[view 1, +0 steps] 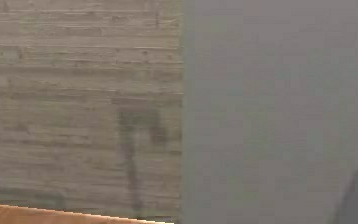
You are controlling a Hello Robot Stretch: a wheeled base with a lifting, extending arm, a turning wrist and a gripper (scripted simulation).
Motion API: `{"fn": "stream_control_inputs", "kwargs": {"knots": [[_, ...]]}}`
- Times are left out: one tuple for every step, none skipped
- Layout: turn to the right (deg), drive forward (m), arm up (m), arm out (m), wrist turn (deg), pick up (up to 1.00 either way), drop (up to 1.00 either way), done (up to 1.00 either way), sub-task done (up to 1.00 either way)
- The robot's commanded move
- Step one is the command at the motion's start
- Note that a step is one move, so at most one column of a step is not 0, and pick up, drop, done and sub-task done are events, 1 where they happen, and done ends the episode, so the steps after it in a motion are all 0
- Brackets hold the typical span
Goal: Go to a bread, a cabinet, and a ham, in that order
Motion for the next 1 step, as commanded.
{"fn": "stream_control_inputs", "kwargs": {"knots": [[-30.0, 0.00, 0.00, 0.00, 0.0, 0.00, 0.00, 0.00, 0.00]]}}
